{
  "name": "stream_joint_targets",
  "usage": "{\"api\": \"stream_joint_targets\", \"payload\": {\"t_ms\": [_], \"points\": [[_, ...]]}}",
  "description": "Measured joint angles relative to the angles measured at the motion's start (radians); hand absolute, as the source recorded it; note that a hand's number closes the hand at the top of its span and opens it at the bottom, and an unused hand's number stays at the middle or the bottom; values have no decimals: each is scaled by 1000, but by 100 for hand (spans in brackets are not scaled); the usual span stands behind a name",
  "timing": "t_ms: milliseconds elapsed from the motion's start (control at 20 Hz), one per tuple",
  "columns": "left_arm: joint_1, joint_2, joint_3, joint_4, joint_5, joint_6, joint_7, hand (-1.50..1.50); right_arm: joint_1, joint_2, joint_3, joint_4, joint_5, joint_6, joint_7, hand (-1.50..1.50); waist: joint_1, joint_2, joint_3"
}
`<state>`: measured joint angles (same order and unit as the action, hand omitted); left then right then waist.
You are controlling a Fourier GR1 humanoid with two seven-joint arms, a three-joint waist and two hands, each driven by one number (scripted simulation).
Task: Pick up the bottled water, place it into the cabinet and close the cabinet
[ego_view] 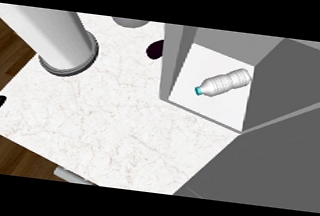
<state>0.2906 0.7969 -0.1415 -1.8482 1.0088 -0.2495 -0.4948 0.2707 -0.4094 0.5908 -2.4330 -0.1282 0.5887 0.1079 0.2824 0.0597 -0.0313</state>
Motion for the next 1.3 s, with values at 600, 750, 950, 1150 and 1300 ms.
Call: {"api": "stream_joint_targets", "payload": {"t_ms": [600, 750, 950, 1150, 1300], "points": [[-13, 11, 22, 29, 16, -24, 4, -150, -131, 80, -24, 124, -109, -34, 111, 150, -9, 3, 6], [-14, 14, 26, 35, 21, -29, 7, -150, -222, 96, -52, 176, -106, -41, 171, 150, -10, -3, 6], [-15, 10, 24, 45, 25, -33, 9, -150, -349, 137, -70, 261, -104, -61, 252, 150, -16, -7, 8], [-11, 8, 26, 56, 30, -39, 10, -150, -470, 188, -93, 359, -110, -82, 322, 150, -24, -13, 11], [-9, 9, 34, 65, 36, -45, 8, -150, -575, 253, -117, 467, -99, -138, 388, 150, -29, -16, 14]]}}
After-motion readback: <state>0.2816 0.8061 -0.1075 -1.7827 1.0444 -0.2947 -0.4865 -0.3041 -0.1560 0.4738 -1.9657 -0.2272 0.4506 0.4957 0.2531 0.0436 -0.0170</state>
